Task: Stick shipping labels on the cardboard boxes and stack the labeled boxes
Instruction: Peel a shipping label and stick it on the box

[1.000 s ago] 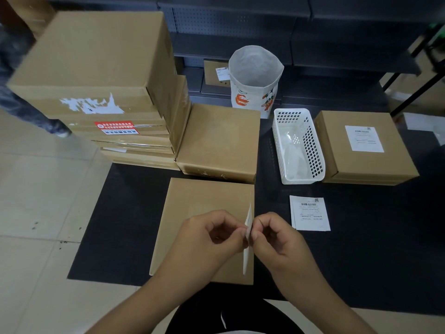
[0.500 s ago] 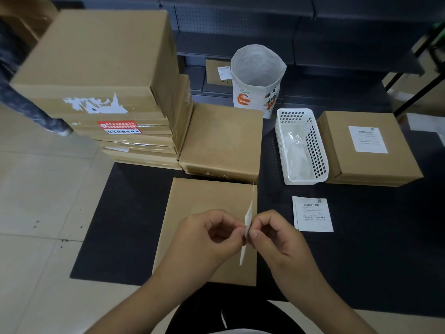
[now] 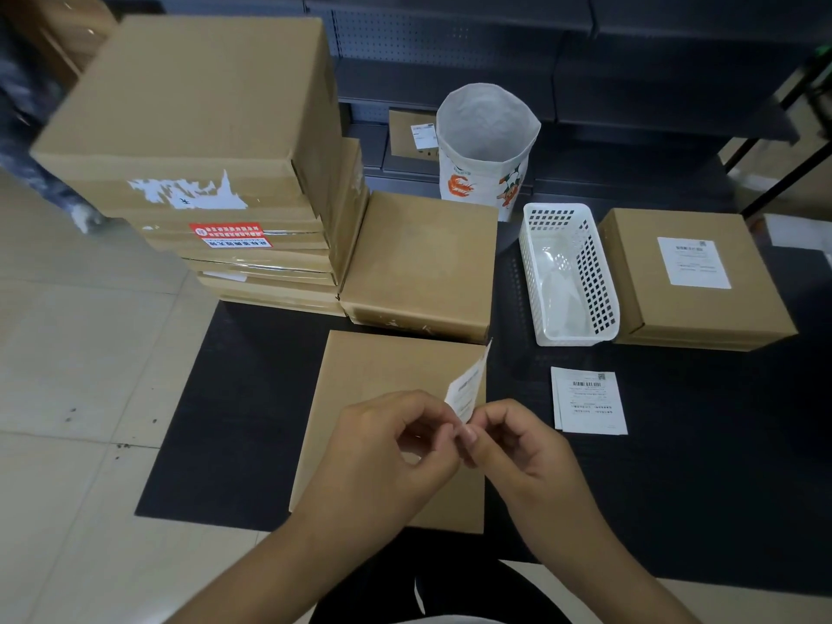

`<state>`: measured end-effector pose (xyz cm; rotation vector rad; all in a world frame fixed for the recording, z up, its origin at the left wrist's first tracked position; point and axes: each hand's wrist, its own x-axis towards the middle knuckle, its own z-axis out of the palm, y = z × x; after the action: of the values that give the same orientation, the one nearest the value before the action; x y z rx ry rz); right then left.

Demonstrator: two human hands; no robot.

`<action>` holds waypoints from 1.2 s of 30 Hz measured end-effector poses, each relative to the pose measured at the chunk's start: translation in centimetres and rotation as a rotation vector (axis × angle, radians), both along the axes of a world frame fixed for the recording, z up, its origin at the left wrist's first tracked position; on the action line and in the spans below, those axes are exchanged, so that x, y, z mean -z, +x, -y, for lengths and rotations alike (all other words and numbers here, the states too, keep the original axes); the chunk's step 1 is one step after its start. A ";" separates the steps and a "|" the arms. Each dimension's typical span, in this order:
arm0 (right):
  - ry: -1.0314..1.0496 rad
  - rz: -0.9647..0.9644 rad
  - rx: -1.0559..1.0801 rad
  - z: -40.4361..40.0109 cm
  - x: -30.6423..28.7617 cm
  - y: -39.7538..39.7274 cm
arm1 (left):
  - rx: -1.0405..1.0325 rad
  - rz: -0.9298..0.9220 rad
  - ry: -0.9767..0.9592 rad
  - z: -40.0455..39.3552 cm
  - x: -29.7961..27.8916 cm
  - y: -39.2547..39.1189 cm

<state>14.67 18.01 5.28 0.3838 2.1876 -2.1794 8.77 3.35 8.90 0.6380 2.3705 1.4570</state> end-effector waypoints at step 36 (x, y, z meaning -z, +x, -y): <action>-0.239 0.113 0.030 -0.9 0.6 0.7 | 0.061 0.063 -0.043 -0.3 1.5 -0.9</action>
<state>15.38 18.93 4.64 0.5161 1.8497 -2.3369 7.86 3.61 7.36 0.6384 2.3077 1.3772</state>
